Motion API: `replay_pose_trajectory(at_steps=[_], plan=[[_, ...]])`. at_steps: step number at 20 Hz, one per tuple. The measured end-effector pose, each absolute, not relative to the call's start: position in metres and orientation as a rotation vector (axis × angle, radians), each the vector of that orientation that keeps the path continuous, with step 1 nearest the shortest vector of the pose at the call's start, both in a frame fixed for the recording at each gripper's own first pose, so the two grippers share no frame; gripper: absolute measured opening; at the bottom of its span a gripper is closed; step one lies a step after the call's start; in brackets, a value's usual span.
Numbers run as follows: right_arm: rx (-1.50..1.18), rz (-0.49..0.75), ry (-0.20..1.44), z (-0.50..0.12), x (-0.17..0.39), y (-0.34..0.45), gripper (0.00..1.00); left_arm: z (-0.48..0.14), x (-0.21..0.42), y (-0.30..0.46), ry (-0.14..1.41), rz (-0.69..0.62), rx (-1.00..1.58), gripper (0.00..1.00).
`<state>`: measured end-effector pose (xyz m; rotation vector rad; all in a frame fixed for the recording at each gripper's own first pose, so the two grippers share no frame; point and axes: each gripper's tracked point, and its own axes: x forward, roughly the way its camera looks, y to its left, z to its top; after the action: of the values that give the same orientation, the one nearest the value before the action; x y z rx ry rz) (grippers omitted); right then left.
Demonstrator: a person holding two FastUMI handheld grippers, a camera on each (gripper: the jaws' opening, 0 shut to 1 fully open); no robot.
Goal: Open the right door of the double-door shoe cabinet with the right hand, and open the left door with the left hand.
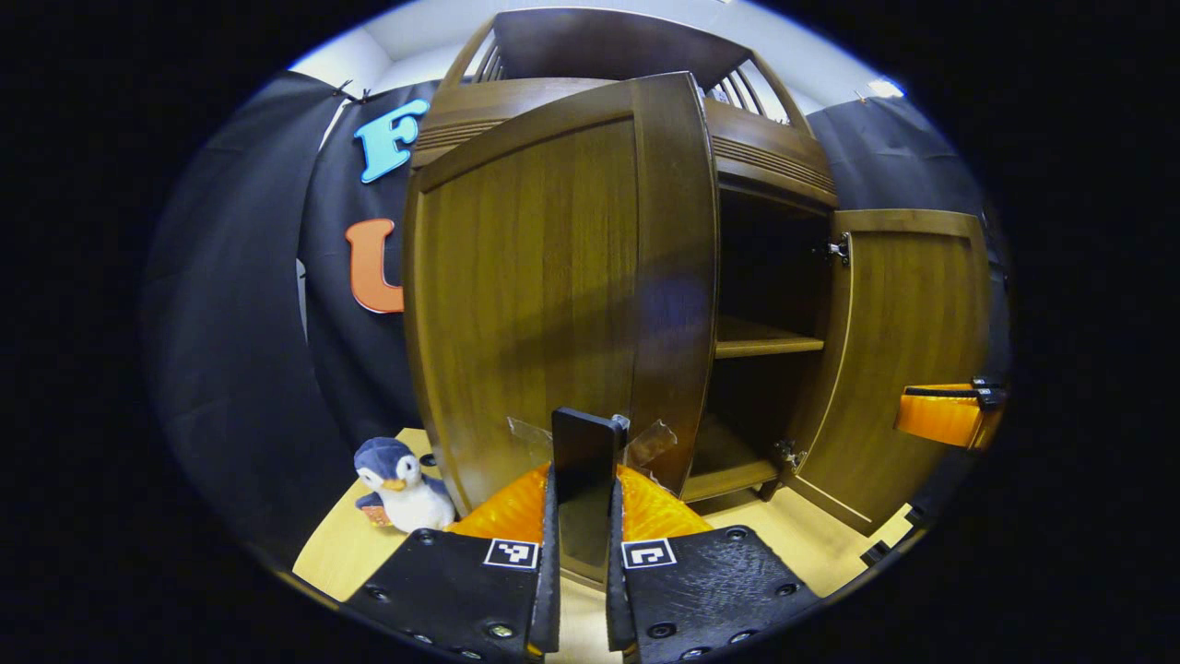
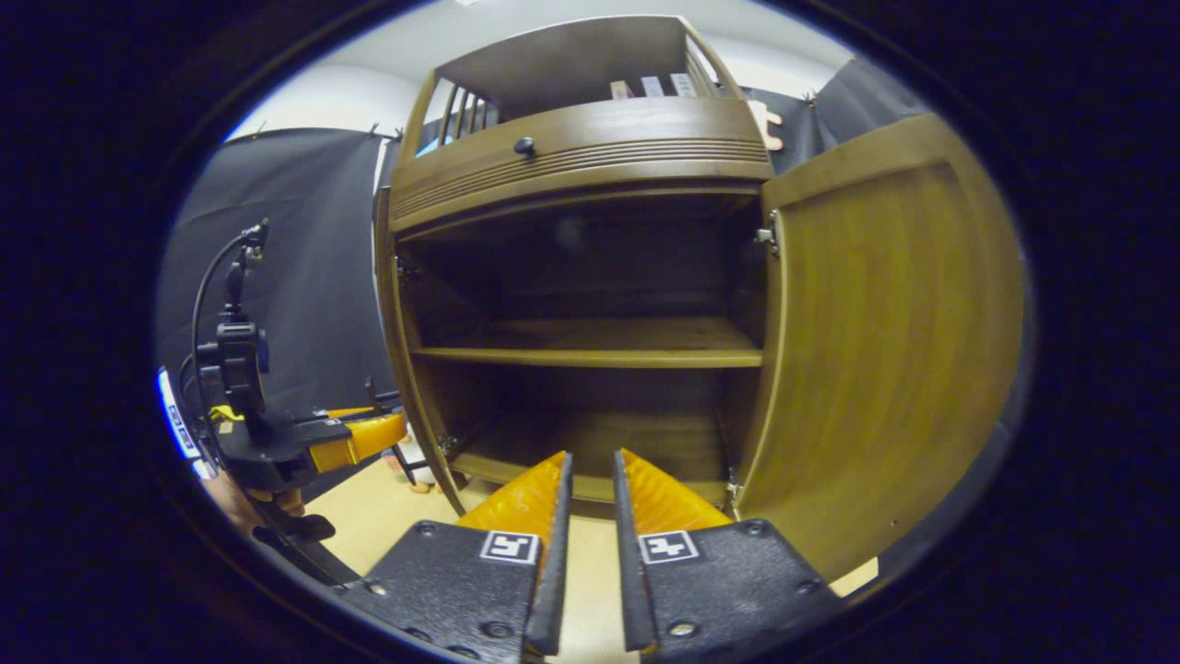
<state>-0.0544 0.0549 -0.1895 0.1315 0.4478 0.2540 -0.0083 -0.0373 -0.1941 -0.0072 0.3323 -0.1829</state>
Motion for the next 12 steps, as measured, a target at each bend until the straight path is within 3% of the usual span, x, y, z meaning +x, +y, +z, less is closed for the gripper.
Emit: replay_pose_trajectory(at_steps=[1,4,12], plan=[[0.125,0.26,0.446,-0.189,-0.053,0.059,0.36,-0.193,-0.012,-0.032,0.331,-0.172,-0.009,0.19],[0.112,0.268,0.449,-0.19,-0.049,0.069,0.48,-0.194,-0.023,-0.014,0.33,-0.135,-0.017,0.19],[0.106,0.312,0.462,-0.193,-0.049,0.096,0.5,-0.192,-0.047,0.041,0.323,-0.027,0.014,0.18]])
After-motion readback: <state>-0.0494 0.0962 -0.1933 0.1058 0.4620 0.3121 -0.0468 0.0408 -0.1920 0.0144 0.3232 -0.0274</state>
